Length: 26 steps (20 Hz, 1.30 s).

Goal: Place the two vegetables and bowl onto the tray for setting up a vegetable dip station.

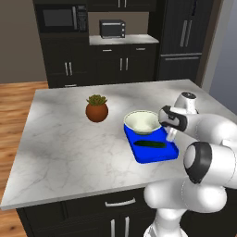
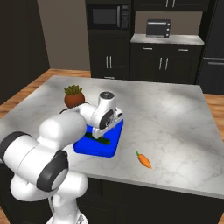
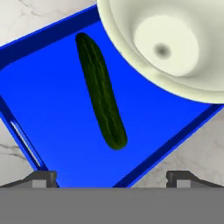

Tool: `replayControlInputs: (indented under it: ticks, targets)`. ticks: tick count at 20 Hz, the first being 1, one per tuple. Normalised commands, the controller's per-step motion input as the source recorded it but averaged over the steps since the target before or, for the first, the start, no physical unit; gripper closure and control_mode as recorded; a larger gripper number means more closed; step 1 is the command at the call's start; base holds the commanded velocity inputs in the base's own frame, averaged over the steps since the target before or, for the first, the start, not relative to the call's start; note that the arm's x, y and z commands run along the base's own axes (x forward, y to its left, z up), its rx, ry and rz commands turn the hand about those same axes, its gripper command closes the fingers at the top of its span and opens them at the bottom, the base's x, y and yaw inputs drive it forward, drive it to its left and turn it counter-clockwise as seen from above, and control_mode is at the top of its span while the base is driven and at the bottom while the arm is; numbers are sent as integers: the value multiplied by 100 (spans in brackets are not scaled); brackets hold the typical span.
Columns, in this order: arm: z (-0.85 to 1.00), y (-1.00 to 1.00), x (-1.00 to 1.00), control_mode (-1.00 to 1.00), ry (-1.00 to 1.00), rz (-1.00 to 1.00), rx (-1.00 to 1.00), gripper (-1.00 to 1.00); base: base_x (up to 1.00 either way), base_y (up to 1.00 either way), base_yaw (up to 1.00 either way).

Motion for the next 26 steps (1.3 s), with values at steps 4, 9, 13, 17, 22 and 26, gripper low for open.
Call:
replayControlInputs:
  ticks: [4,9,13,17,22,26]
  targets:
    - [0,-41,-4,-100,4,0,0,-100,0,0,0]
    - [0,-38,-18,-100,3,0,0,-100,0,0,0]
    - [0,-36,-17,-100,0,0,0,-100,0,0,0]
    - [-8,-35,-11,-100,0,-2,-2,-100,0,0,0]
    - [-6,-31,-10,-100,0,-6,-3,-100,0,0,0]
    - [-3,-25,-7,-100,0,-10,-4,-100,0,0,0]
